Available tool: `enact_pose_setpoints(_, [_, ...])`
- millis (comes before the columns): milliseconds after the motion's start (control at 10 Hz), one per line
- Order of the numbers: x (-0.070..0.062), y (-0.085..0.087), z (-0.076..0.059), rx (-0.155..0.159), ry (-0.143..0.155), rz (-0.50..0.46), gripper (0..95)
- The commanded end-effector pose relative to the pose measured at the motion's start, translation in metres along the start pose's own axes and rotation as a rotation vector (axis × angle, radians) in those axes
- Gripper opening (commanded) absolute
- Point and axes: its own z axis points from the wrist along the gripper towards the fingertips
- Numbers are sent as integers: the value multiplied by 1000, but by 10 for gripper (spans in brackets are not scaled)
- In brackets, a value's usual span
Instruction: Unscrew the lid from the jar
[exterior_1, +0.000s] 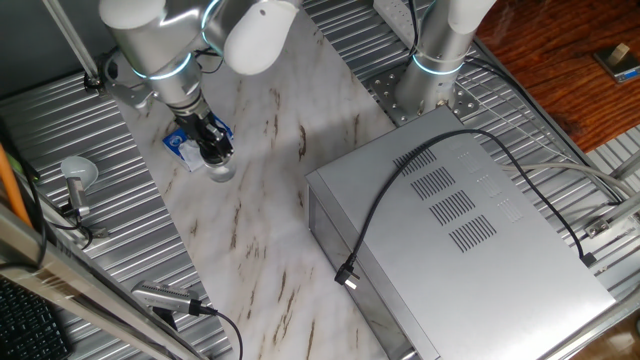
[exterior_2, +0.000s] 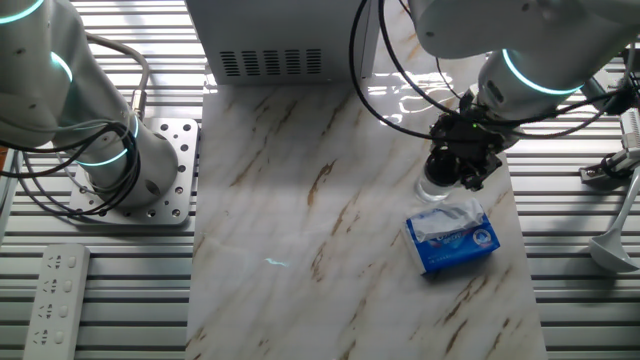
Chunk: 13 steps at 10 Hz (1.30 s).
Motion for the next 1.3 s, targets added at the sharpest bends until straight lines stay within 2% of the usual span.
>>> enact_pose_setpoints(100, [0,0,1,6,-2,-29,380])
enact_pose_setpoints(400, [0,0,1,9,-9,-84,380])
enact_pose_setpoints(500, [0,0,1,10,-11,-99,570])
enact_pose_setpoints(600, [0,0,1,9,-8,-101,570])
enact_pose_setpoints(700, [0,0,1,9,-5,-114,380])
enact_pose_setpoints(1300, [0,0,2,10,-7,-229,380])
